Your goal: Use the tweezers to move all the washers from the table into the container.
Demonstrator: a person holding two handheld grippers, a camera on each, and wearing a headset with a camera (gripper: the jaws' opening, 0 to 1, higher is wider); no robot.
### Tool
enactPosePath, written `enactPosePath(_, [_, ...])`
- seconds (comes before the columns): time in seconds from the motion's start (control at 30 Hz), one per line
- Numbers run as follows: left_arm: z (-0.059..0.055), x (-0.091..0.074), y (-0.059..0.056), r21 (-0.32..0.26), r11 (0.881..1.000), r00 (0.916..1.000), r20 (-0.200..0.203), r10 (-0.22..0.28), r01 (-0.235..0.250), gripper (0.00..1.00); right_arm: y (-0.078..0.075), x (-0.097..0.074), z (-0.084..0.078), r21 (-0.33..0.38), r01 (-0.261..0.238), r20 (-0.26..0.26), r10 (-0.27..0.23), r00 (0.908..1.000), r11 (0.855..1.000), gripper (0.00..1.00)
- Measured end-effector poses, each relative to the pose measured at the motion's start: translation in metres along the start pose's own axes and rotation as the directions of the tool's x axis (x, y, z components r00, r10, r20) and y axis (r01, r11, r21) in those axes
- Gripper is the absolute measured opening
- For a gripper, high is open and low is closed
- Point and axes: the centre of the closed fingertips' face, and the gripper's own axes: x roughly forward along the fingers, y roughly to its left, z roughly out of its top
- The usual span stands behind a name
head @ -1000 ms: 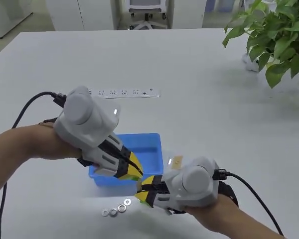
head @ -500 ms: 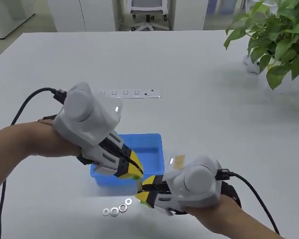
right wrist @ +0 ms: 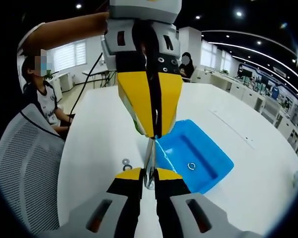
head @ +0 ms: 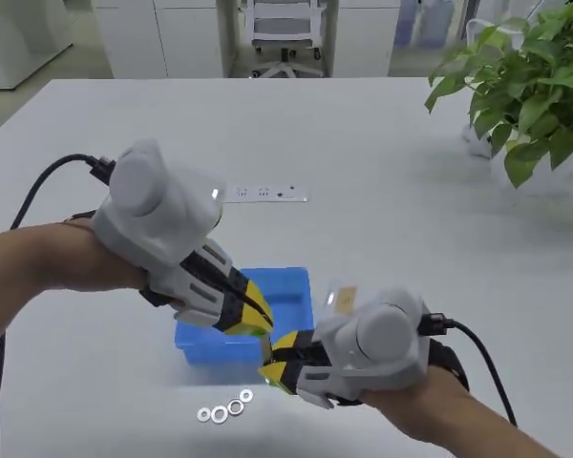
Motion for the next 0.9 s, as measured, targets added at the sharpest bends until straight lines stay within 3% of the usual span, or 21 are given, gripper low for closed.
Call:
enactPosePath(0.57, [0.026,-0.020,0.015,0.055,0.998,0.9997,0.003,0.023,-0.023,0.05,-0.023,-0.013,0.029,-0.036,0.039,0.013,-0.039,0.9992,0.999,0.10])
enactPosePath(0.9, [0.030,-0.026,0.030,0.073,0.996,0.9991,0.000,0.042,-0.042,0.05,-0.039,-0.013,0.037,-0.055,0.048,0.023,-0.047,0.9986,0.997,0.10])
